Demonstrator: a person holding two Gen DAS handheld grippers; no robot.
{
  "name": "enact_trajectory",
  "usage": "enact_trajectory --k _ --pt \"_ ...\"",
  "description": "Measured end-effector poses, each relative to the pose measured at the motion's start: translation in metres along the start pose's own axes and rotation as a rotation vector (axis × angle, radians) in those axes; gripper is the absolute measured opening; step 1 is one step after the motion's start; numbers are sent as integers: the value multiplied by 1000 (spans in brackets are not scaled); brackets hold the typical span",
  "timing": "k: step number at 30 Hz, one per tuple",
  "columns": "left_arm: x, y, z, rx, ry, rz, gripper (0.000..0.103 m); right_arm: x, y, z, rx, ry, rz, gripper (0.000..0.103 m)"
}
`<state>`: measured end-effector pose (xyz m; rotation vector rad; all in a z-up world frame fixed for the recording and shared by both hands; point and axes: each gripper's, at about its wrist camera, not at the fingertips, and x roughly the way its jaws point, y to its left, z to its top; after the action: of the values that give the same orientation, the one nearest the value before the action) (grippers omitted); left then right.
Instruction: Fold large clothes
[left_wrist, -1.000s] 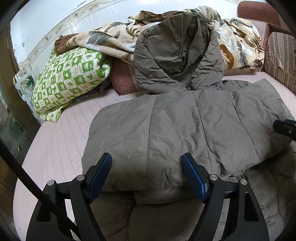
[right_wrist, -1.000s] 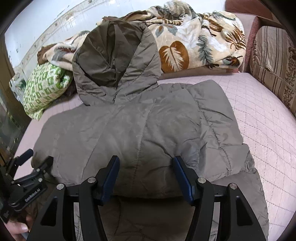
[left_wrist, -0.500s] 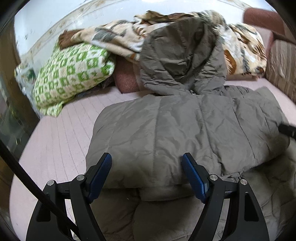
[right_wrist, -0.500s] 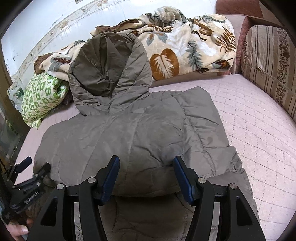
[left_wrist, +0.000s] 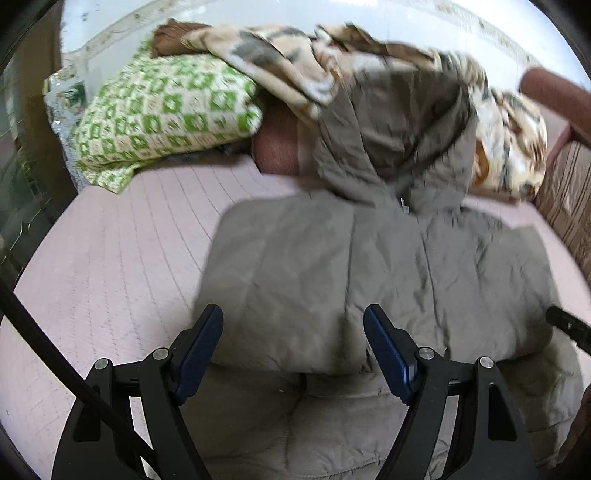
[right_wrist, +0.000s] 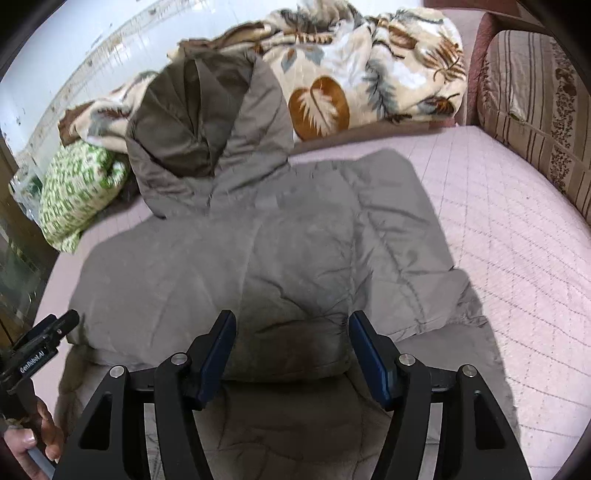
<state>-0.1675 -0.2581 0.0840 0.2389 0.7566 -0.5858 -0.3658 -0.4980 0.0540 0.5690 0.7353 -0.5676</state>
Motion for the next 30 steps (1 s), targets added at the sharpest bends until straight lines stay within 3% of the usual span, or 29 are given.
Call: enact_trajectory --k 6,14,30 --pt "-19 17 6 -32 -16 10 78 -22 -2 0 -3 -32 1 68" --pt "-38 19 0 5 -38 21 78 -35 1 -4 -22 -37 13 68" --pt "-24 -2 -4 57 -16 6 78 -31 4 -6 -36 -23 13 68"
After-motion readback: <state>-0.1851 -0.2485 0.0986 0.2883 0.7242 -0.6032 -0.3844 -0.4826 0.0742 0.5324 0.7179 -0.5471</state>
